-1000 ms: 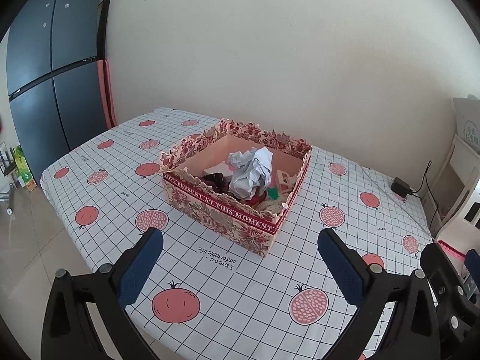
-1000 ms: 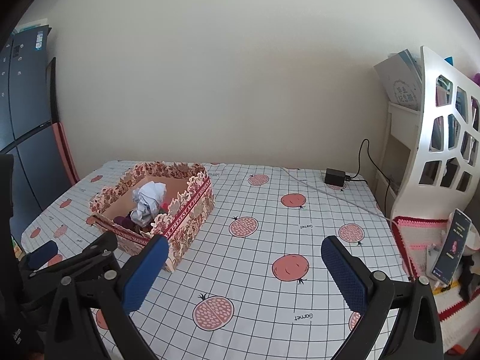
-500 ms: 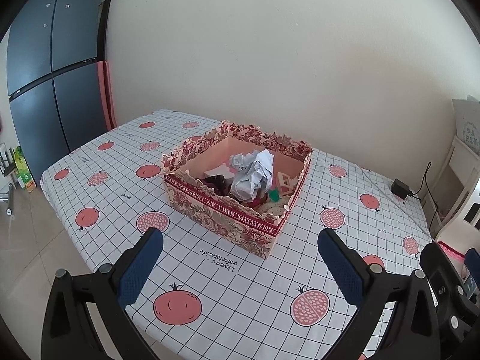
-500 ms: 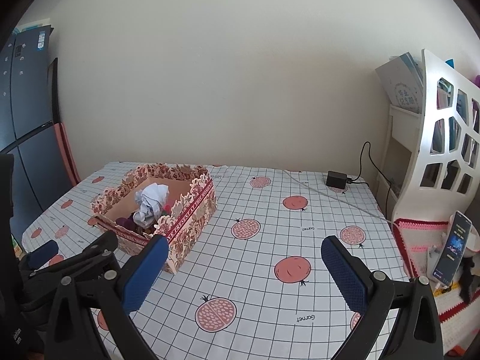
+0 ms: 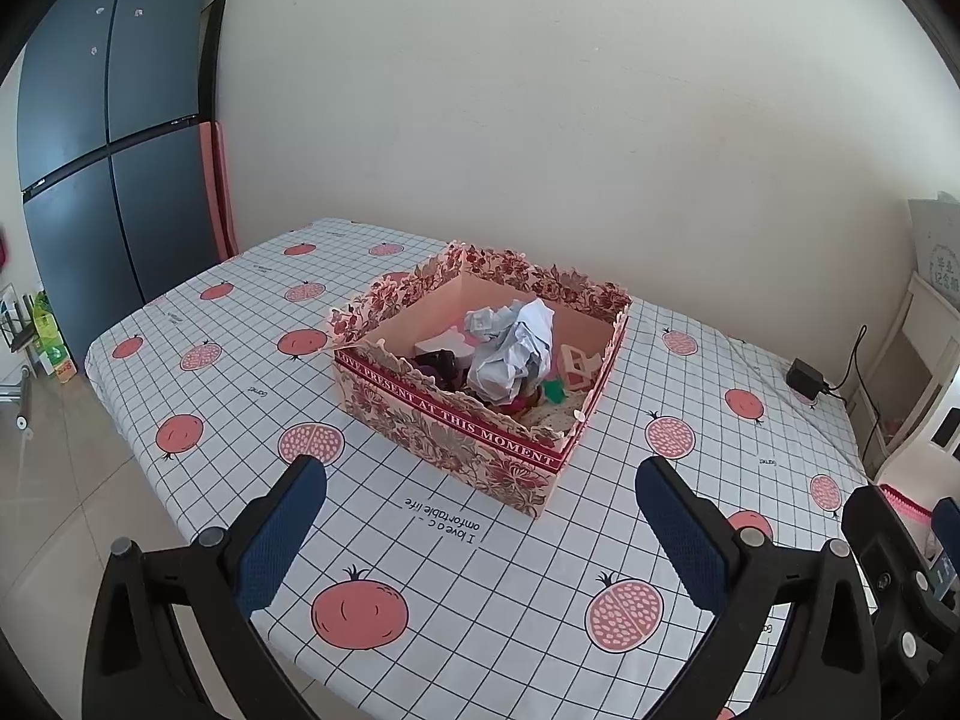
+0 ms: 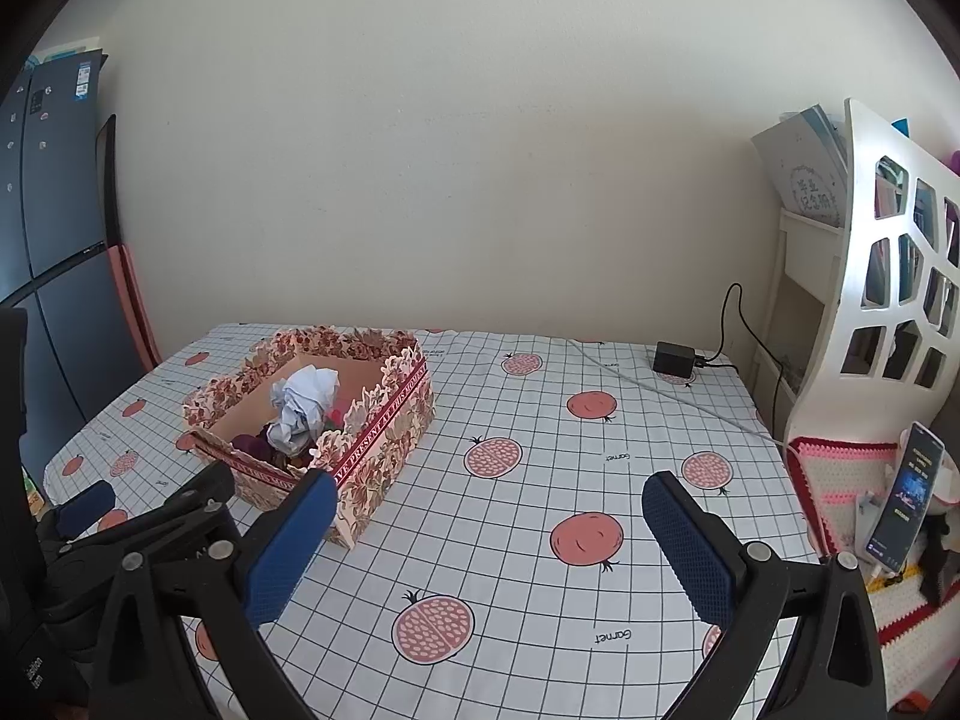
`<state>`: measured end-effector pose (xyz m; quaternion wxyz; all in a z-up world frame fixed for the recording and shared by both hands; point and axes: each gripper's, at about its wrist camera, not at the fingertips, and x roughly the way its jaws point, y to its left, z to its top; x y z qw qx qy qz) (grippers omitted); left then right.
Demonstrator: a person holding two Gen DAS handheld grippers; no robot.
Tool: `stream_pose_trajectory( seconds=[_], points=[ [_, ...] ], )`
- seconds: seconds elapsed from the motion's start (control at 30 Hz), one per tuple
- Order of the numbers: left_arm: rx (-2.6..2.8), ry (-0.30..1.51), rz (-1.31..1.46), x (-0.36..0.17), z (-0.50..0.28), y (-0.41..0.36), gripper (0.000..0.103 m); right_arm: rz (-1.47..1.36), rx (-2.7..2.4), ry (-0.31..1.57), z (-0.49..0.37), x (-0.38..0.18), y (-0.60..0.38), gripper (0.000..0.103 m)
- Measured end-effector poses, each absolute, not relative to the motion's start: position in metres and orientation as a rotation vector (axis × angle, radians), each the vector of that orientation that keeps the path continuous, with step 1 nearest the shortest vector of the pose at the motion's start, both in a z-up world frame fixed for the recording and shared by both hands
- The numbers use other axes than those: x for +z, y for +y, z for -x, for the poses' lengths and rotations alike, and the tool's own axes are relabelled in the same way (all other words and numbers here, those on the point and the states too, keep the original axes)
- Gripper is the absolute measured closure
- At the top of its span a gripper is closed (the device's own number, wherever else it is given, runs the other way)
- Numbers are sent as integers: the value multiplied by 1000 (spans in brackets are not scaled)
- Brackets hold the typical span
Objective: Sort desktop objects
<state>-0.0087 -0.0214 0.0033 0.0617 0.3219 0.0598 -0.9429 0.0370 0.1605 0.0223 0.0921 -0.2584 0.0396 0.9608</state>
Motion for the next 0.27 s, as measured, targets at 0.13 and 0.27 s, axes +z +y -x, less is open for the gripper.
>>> stream_pose_trajectory(
  seconds=[0.13,0.27],
  points=[
    [-2841,180,-976,3,9,-22,0,769,2853,116,-37,22,160,0],
    [-2840,185,-980,2,9,-23,0,772,2854,121,-37,22,160,0]
  ],
)
